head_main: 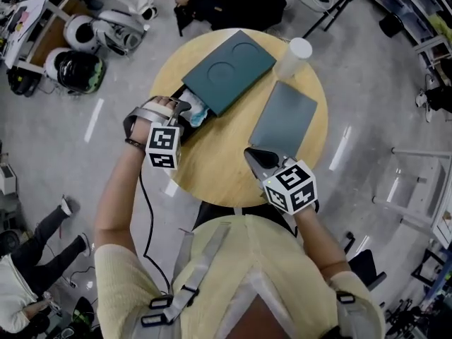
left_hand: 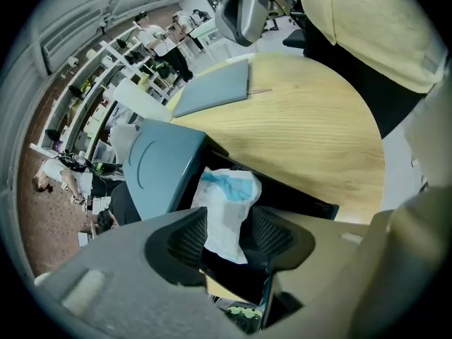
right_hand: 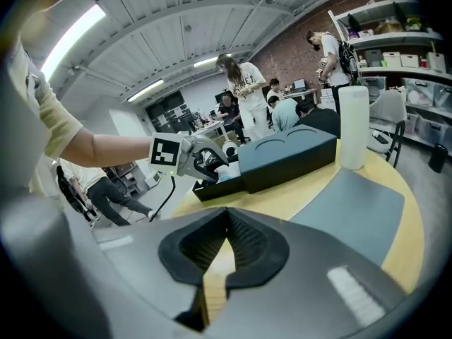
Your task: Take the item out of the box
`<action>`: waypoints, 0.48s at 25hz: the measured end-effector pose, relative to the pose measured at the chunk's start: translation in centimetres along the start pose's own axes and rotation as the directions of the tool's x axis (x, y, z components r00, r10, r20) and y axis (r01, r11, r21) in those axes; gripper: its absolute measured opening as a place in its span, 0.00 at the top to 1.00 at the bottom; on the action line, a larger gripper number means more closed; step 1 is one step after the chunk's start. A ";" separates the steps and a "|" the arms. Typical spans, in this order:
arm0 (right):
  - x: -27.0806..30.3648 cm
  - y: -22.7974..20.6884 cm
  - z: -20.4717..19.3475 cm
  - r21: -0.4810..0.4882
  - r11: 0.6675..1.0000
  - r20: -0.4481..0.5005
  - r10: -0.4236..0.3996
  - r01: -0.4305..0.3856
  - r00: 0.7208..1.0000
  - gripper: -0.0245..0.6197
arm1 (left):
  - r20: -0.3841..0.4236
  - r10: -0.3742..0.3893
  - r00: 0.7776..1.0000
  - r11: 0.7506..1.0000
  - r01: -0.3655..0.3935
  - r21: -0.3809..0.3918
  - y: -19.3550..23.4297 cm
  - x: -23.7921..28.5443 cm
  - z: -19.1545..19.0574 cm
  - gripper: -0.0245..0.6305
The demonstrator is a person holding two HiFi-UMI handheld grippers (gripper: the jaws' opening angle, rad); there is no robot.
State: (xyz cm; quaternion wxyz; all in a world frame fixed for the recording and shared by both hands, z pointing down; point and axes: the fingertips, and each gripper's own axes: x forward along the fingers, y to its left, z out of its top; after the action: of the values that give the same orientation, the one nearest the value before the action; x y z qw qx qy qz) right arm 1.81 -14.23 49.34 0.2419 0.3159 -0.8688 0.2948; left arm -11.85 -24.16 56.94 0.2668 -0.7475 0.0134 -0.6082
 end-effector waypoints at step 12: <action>0.2 -1.5 -0.2 0.014 1.000 -0.009 0.023 -0.023 1.000 0.95 | -0.047 -0.043 0.998 0.993 0.048 0.112 -0.4 2.3 0.3 0.67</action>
State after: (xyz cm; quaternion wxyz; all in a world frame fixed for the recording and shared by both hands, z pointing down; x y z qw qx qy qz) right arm 2.74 -15.07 50.12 0.2401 0.3063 -0.8691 0.3052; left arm -11.08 -24.45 59.16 0.2943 -0.7176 -0.0319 -0.6304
